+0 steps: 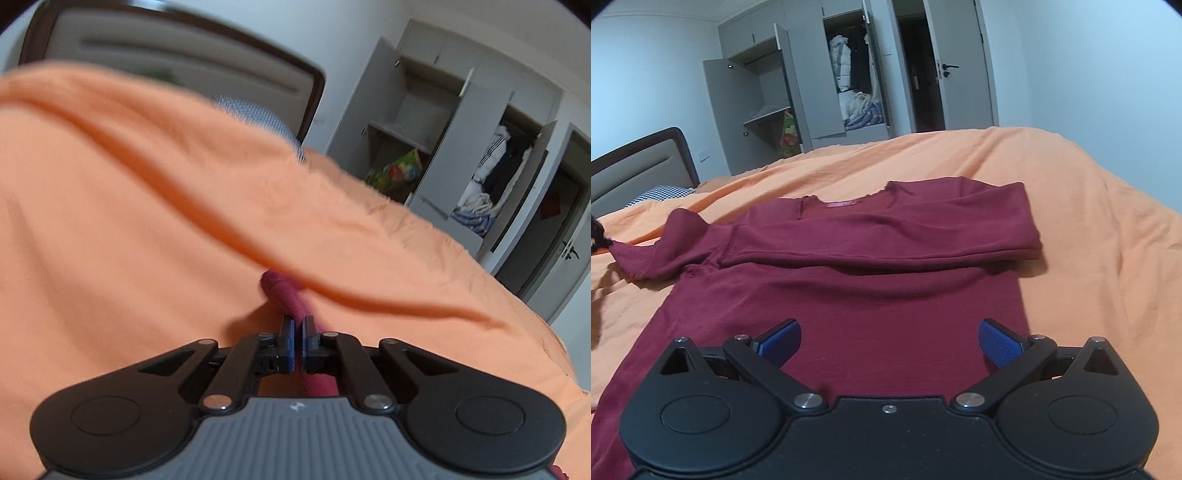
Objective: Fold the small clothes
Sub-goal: 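Grasp the cuff of the other sleeve with the left gripper, then lift and fold the sleeve across the shirt body with the left gripper, release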
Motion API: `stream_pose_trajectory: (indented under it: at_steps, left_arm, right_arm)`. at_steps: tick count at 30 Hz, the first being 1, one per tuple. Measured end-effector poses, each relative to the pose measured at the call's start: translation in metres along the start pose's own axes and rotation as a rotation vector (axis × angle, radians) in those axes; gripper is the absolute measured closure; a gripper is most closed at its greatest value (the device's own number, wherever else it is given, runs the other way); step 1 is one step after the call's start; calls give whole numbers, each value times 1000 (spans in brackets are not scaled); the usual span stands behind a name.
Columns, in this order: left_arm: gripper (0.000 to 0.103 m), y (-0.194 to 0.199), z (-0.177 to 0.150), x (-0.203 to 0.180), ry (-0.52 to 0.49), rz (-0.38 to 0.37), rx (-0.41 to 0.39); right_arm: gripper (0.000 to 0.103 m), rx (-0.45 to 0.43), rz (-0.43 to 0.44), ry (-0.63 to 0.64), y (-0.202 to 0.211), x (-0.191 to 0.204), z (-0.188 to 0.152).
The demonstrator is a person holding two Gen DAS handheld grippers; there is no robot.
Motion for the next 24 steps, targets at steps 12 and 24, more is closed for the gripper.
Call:
stream_pose_trajectory:
  at_steps: [12, 24]
  left_arm:
    - [101, 101, 11, -85, -202, -297, -230]
    - [101, 145, -102, -217, -468, -634, -123]
  right_arm:
    - [1, -63, 42, -56, 18, -2, -2]
    - [1, -85, -1, -137, 38, -40, -17]
Point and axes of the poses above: each gripper's, at about its wrist camera, not at the fingertips, and y roughly against the way its jaws point, x to its left, z to its top, the point moved 1 cm from there along -y, roughly the way its jaws point, and after that the axes turned 15 degrees about y, right-handed, at the moved point
